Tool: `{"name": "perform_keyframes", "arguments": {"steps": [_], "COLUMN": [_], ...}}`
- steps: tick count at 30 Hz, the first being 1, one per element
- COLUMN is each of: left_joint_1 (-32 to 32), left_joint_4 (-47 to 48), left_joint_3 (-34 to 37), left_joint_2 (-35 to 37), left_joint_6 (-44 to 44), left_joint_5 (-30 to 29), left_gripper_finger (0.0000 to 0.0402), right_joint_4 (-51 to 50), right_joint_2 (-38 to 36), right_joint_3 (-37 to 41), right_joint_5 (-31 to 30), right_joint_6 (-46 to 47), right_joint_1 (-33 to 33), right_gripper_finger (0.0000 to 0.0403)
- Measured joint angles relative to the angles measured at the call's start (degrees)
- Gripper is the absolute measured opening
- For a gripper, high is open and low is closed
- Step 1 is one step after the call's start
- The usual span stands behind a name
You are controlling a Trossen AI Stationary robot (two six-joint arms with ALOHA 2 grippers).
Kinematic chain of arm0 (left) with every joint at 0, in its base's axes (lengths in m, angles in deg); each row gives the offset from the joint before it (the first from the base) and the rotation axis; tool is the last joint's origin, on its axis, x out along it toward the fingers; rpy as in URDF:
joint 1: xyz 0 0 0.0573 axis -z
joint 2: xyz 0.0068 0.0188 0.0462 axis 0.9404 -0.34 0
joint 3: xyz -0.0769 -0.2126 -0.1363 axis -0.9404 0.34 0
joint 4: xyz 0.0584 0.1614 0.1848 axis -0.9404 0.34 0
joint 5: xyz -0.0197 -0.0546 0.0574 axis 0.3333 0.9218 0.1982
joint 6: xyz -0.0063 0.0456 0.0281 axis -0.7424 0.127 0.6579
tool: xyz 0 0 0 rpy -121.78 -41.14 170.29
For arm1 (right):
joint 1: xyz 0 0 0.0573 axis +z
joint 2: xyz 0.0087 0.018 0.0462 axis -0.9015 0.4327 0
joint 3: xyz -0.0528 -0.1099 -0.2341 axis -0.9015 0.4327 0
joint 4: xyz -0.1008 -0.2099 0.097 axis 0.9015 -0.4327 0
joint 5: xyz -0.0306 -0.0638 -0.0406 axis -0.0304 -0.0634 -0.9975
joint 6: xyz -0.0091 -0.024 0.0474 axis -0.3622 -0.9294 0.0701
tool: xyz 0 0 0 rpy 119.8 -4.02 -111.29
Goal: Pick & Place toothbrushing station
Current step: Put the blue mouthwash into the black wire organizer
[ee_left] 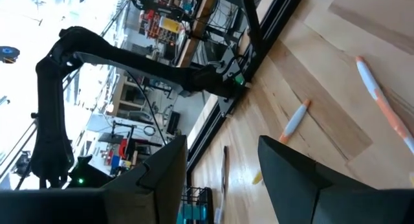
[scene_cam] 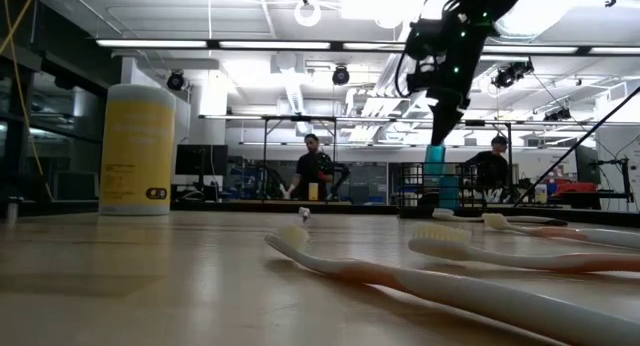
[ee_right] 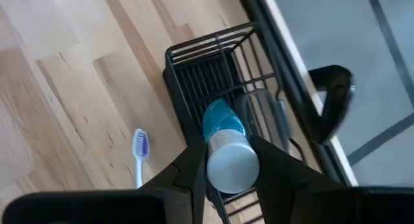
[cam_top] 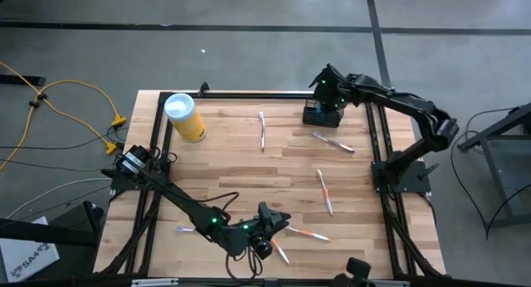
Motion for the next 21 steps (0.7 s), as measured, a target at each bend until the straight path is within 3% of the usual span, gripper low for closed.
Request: {"name": "perform_keyframes", "arguments": {"steps": [11, 21], "left_joint_1": [0.0, 0.0], "left_joint_4": [0.39, 0.33], "left_joint_3": [0.0, 0.0], "left_joint_2": [0.0, 0.0], "left_joint_6": [-0.13, 0.06], "left_joint_5": [-0.02, -0.02], "left_gripper_finger": [0.0183, 0.0183], "right_joint_4": [2.87, 3.21], "right_joint_2": [5.78, 6.66], "right_joint_3": [-0.09, 0.04], "right_joint_5": [1.11, 1.95], "right_joint_6": [-0.98, -0.45], "right_joint_1": [-0.1, -1.33], "right_gripper_finger": [0.009, 0.0103]}}
